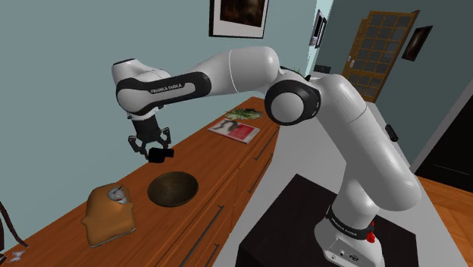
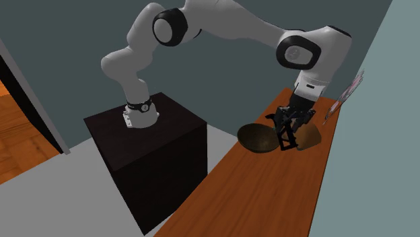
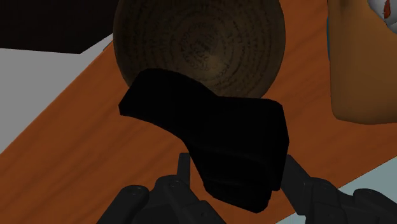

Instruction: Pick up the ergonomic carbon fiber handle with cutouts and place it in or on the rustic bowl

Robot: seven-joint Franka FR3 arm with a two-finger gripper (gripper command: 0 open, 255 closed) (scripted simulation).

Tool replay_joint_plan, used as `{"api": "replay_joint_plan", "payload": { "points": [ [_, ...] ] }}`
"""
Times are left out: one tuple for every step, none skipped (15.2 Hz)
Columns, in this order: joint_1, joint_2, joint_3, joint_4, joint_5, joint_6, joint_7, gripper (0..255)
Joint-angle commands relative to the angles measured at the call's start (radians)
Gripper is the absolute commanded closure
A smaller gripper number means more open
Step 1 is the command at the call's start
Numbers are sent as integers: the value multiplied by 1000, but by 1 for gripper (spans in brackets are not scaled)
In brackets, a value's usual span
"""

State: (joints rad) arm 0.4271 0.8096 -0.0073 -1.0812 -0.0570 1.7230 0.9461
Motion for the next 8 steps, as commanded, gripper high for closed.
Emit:
{"api": "replay_joint_plan", "payload": {
  "points": [
    [0, -11, 0, 7, 0, -18, 0, 255],
    [1, -14, 0, 16, 0, -30, -1, 255],
    [1, -15, 0, 27, 0, -42, -2, 255],
    [1, -17, 0, 37, 0, -55, -2, 255],
    [1, -18, 0, 48, 1, -67, -3, 255],
    [1, -20, 0, 60, 1, -80, -4, 255],
    [1, -20, 0, 72, 1, -92, -4, 255],
    [1, -21, 0, 85, 1, -106, -5, 255]
  ]
}}
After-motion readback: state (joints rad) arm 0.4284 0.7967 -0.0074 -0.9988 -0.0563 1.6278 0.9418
